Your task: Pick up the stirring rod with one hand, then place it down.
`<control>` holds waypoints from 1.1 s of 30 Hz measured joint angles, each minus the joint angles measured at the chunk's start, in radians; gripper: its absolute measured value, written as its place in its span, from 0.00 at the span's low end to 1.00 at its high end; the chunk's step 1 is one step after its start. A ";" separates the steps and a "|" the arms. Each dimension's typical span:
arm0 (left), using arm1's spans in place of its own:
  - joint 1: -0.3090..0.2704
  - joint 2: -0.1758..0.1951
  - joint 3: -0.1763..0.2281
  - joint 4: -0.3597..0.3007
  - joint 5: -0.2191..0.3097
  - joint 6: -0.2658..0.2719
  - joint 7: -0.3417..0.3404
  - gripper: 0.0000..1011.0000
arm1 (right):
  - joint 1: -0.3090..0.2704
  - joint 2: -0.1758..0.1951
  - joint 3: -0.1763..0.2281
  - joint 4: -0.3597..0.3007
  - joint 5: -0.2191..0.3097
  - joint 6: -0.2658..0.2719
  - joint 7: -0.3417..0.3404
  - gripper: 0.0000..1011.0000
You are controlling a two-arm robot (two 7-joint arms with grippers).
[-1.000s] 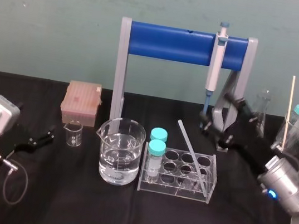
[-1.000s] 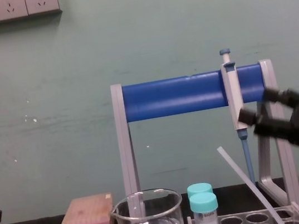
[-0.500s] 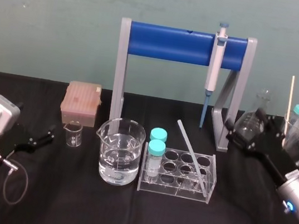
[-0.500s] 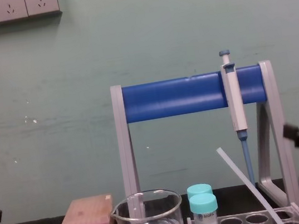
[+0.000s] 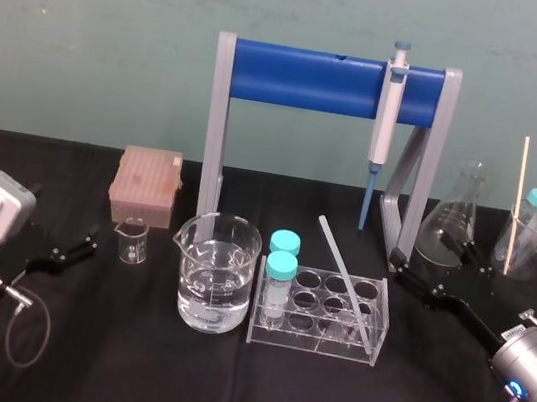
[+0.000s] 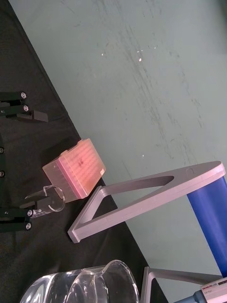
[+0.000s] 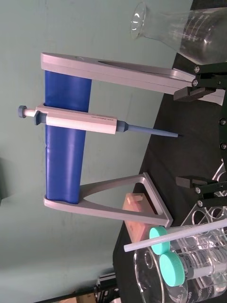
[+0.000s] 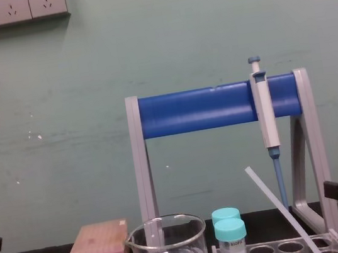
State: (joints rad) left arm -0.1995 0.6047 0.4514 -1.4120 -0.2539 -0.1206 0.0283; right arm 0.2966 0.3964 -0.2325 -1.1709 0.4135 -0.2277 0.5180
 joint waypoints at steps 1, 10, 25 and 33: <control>0.000 0.000 0.000 0.000 0.000 0.000 0.000 0.99 | 0.000 0.000 0.000 0.000 0.000 -0.001 0.000 0.99; 0.000 0.000 0.000 0.000 0.000 0.000 0.000 0.99 | 0.001 -0.001 0.001 0.001 0.002 -0.010 0.001 0.99; 0.000 0.000 0.000 0.000 0.000 0.000 0.000 0.99 | 0.002 -0.002 0.002 0.002 0.004 -0.016 0.003 0.99; 0.000 0.000 0.000 0.000 0.000 0.000 0.000 0.99 | 0.002 -0.002 0.002 0.002 0.005 -0.017 0.003 0.99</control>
State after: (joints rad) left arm -0.1995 0.6047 0.4514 -1.4120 -0.2539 -0.1206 0.0283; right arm 0.2983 0.3944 -0.2301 -1.1693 0.4181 -0.2444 0.5208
